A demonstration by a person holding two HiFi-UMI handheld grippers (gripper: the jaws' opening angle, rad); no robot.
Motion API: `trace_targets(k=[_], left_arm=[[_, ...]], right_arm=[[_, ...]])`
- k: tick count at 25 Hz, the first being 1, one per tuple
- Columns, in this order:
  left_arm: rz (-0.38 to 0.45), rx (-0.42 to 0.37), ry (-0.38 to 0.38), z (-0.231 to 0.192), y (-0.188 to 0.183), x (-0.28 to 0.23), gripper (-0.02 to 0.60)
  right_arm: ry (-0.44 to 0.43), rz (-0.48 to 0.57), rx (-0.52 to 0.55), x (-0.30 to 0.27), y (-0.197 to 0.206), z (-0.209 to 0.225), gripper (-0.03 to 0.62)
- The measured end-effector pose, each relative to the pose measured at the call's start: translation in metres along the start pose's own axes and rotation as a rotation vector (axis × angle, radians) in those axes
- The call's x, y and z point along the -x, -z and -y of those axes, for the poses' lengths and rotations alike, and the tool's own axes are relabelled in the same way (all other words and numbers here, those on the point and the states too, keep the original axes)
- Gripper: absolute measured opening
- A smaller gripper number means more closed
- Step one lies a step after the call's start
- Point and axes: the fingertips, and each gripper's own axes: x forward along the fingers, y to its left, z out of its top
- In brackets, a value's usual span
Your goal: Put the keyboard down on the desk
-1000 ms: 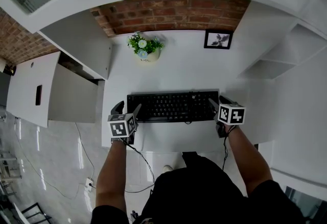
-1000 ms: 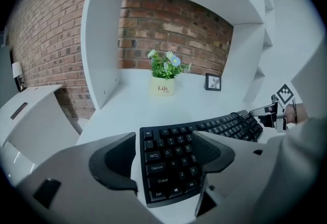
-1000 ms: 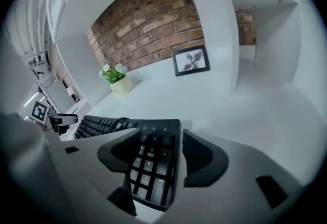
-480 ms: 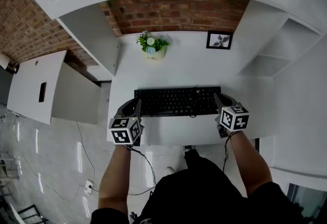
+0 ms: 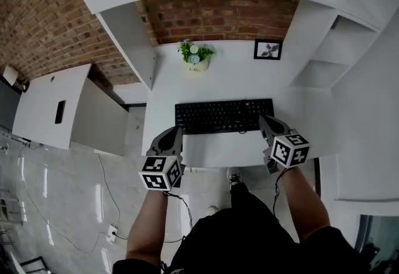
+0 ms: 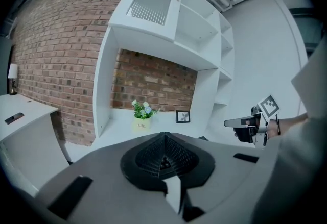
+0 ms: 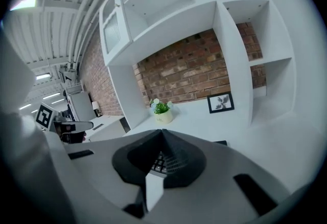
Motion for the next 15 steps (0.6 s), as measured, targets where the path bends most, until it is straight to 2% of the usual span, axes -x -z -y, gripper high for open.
trace_targets(k=[9, 15], left_arm=[[0.001, 0.037, 0.065, 0.024, 0.014, 0.058, 0.018], [0.018, 0.02, 0.104, 0.048, 0.022, 0.089, 0.018]], right_arm=[[-0.029, 0.039, 0.075, 0.06, 0.01, -0.067, 0.018], [-0.033, 0.042, 0.134, 0.104, 0.023, -0.1, 0.018]])
